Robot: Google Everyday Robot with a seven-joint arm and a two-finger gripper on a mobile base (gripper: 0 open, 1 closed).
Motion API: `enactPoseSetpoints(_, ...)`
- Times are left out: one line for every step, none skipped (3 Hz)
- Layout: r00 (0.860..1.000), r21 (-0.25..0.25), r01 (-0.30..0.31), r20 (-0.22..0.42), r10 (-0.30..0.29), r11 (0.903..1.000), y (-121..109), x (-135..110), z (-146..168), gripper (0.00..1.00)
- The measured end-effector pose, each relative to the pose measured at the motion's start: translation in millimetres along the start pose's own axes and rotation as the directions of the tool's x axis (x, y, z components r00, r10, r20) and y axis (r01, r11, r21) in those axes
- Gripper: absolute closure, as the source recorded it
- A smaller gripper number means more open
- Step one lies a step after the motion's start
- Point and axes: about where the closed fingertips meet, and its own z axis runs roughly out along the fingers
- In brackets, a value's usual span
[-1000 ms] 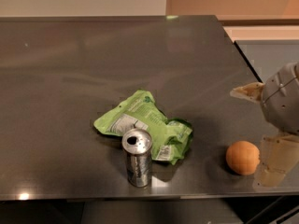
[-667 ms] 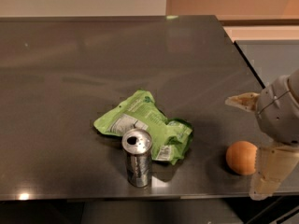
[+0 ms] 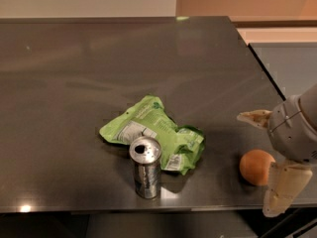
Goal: Pick orange
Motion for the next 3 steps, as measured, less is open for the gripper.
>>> enactPoseSetpoints(1.0, 0.002, -0.013, -0.003, 0.013, 0.9999, -1, 13, 1, 0.0)
enactPoseSetpoints(1.0, -0.006, -0.022, -0.008, 0.022, 0.9997, -1, 22, 4, 0.05)
enactPoseSetpoints(1.0, -0.017, -0.019, -0.01, 0.018, 0.9997, 2, 25, 8, 0.21)
